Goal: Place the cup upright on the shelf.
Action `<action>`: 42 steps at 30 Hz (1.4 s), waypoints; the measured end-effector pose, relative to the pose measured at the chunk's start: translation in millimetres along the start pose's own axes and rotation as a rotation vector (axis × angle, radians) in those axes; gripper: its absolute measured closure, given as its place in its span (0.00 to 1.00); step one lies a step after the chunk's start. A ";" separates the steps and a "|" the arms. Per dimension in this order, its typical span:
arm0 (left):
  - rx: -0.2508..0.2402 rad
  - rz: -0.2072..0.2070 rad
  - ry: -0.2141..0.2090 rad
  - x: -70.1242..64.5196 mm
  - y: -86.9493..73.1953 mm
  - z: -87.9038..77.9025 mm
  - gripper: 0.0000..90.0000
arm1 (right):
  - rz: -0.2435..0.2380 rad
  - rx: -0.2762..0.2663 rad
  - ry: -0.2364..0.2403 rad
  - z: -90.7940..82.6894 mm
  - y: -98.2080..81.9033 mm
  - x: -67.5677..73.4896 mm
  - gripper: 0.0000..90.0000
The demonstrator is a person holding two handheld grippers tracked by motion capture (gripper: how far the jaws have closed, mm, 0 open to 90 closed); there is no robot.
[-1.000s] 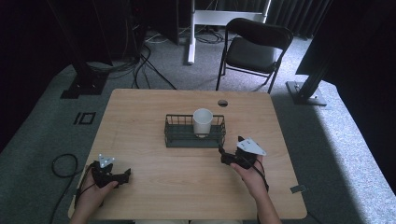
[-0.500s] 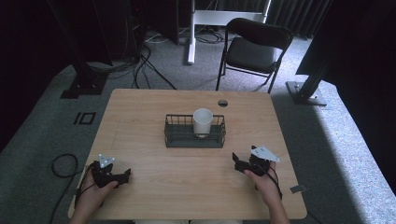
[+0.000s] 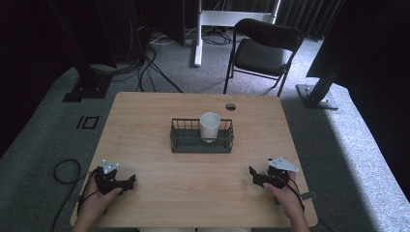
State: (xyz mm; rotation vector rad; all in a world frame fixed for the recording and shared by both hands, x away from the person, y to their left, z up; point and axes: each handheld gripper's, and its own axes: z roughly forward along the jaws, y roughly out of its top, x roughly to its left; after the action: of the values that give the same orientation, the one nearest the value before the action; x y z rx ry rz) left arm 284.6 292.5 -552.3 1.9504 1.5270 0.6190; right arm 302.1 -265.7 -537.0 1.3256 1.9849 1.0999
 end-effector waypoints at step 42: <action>0.000 -0.001 0.000 0.0 -0.1 0.0 0.02 | 0.081 0.183 -0.126 -3.3 -22.6 -31.0 0.13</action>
State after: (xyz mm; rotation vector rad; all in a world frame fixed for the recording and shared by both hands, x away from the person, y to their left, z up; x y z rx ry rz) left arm 284.6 292.5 -552.3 1.9496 1.5270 0.6187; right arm 300.3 -299.8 -554.8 1.5423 1.9917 0.8632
